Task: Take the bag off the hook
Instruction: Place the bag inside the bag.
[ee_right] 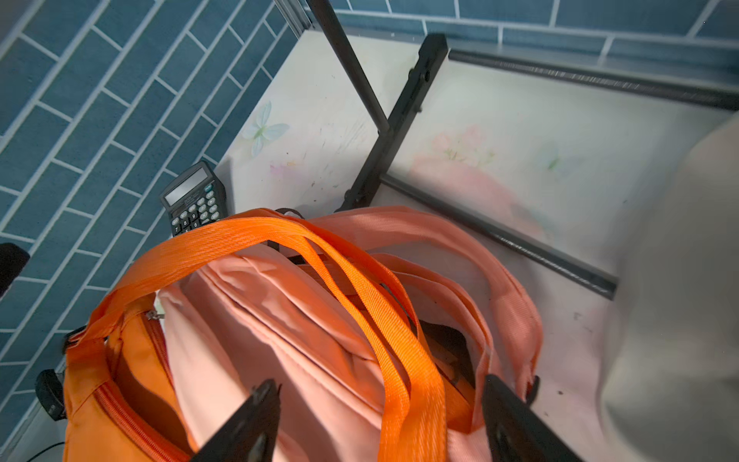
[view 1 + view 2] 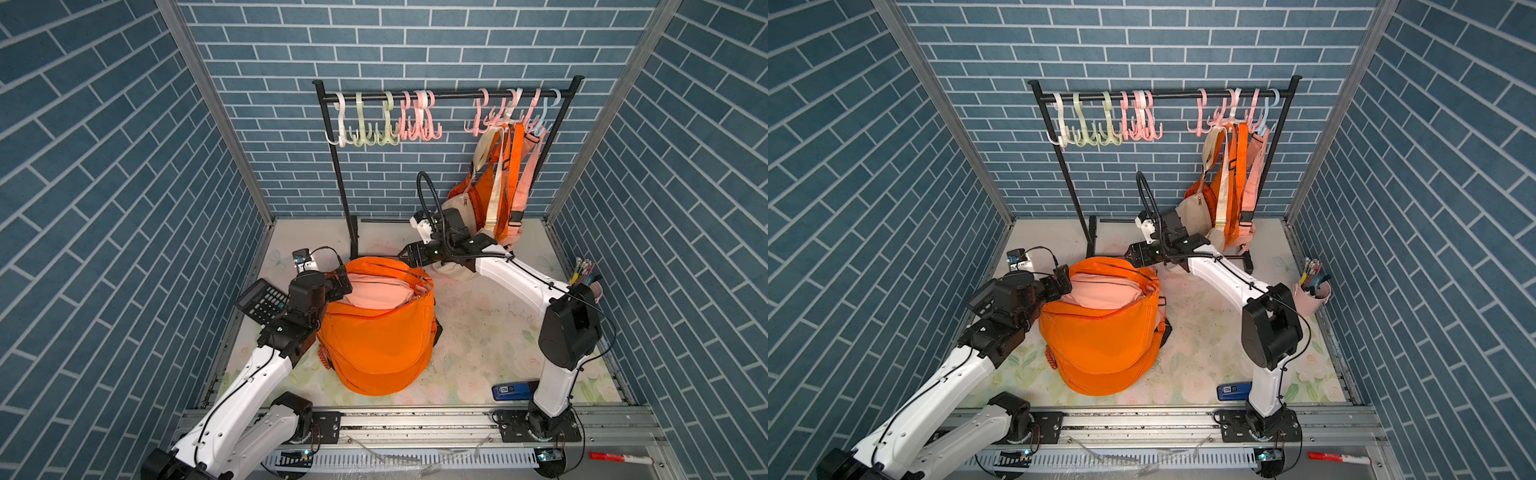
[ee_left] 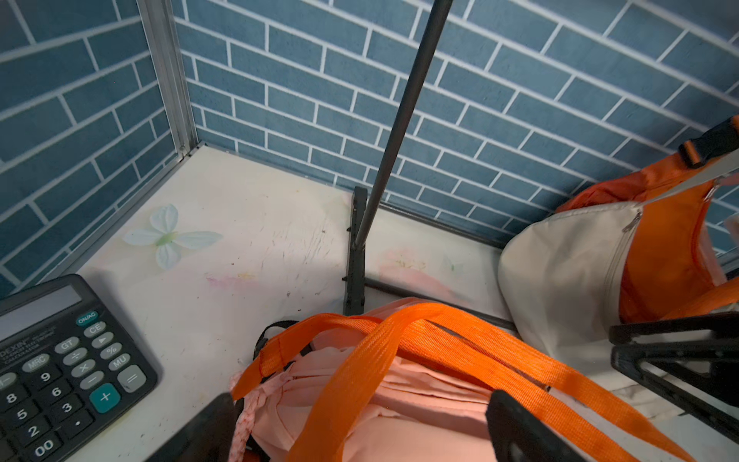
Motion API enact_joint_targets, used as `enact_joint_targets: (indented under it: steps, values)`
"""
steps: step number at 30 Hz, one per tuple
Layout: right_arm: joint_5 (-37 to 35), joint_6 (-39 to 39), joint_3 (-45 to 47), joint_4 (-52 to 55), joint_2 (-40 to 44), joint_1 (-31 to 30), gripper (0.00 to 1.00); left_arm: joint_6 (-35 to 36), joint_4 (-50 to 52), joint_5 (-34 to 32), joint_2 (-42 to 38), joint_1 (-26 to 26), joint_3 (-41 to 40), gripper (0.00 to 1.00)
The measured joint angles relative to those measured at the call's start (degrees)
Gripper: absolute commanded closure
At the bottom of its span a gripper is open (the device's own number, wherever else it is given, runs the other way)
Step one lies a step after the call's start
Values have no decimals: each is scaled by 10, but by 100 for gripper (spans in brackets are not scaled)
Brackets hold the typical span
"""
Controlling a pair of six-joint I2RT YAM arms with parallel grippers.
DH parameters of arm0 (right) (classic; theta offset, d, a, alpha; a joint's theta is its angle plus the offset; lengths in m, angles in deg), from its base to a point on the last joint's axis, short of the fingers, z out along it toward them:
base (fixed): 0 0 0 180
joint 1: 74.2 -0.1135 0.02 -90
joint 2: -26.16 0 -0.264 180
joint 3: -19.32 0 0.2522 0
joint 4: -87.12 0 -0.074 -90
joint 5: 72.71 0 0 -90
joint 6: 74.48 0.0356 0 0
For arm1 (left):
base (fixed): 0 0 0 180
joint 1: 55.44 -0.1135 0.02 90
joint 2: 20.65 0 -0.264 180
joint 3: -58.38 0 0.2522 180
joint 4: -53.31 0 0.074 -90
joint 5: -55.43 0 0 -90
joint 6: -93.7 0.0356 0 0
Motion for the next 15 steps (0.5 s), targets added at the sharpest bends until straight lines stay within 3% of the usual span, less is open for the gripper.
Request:
enact_joint_targets:
  steps: [15]
  values:
    - [-136,-34,34,71,193,6,17,99,125,26,-68,0,134,1]
